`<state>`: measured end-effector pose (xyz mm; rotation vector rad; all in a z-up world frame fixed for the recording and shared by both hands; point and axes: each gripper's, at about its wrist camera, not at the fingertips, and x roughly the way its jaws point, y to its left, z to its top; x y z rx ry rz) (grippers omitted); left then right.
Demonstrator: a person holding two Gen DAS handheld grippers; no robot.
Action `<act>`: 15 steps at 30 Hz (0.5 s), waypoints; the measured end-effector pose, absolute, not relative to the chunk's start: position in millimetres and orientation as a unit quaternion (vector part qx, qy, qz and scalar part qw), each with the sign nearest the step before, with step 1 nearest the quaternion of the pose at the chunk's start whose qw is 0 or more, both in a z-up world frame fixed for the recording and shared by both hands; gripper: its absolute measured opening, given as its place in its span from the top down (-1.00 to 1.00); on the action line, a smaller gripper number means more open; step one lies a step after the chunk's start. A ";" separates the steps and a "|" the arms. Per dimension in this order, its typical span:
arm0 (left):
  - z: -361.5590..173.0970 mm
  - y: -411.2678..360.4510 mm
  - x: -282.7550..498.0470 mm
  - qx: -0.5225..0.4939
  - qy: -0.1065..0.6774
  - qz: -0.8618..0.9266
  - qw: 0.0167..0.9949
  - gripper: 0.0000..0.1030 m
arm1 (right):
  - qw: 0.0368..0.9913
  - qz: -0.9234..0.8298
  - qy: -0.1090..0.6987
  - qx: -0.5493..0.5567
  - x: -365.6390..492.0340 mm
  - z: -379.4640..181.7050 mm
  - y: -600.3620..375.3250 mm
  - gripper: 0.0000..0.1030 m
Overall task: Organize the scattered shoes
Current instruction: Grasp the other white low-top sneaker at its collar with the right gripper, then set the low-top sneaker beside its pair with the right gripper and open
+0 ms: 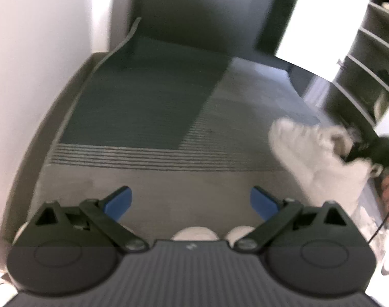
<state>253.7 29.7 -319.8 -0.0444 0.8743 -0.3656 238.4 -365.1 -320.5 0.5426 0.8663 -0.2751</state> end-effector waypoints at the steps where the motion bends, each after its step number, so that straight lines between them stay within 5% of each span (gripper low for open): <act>1: -320.1 18.8 250.0 -0.013 0.421 -0.186 0.888 -0.94 | 0.866 -0.131 0.406 0.260 231.8 -314.9 -375.5 0.60; 8: -325.3 -34.6 228.2 0.039 0.416 -0.232 0.878 -0.94 | 0.895 -0.158 0.353 0.221 155.9 -273.9 -477.6 0.59; 15: -332.8 -62.9 212.4 0.073 0.414 -0.256 0.870 -0.94 | 0.904 -0.193 0.328 0.194 64.1 -296.5 -570.8 0.59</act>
